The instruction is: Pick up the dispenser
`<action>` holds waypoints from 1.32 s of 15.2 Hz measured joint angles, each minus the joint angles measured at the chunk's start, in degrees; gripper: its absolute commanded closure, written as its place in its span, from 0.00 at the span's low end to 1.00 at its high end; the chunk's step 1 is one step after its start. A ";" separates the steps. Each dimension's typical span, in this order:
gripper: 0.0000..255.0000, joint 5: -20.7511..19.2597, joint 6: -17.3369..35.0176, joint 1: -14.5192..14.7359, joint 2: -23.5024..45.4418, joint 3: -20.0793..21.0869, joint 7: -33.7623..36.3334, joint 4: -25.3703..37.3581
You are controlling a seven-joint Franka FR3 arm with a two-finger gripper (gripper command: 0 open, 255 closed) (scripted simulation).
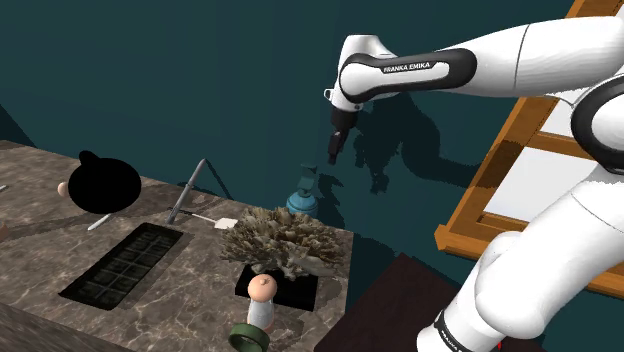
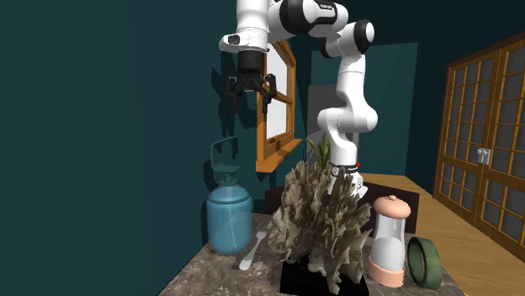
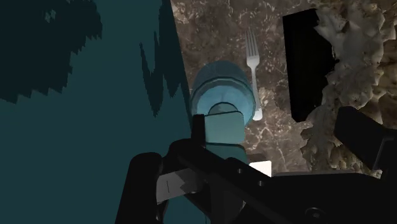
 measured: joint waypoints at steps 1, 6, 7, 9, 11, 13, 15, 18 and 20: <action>0.00 0.68 0.53 0.26 2.01 -0.05 -0.94 1.34; 0.00 4.37 2.52 0.18 13.98 -0.86 -7.74 10.63; 0.00 4.81 2.70 0.04 15.31 -0.91 -8.64 11.63; 0.00 5.18 3.56 -0.05 16.41 -0.92 -9.33 11.79; 0.00 5.34 4.82 -0.05 17.03 -0.88 -9.53 11.13; 0.00 5.43 6.13 -0.04 17.41 -0.86 -9.61 10.20; 0.00 5.53 7.56 -0.09 17.84 -0.87 -9.78 9.18; 1.00 5.55 8.04 -0.08 17.98 -0.87 -9.78 8.93; 1.00 5.56 8.10 -0.08 17.98 -0.86 -9.80 8.94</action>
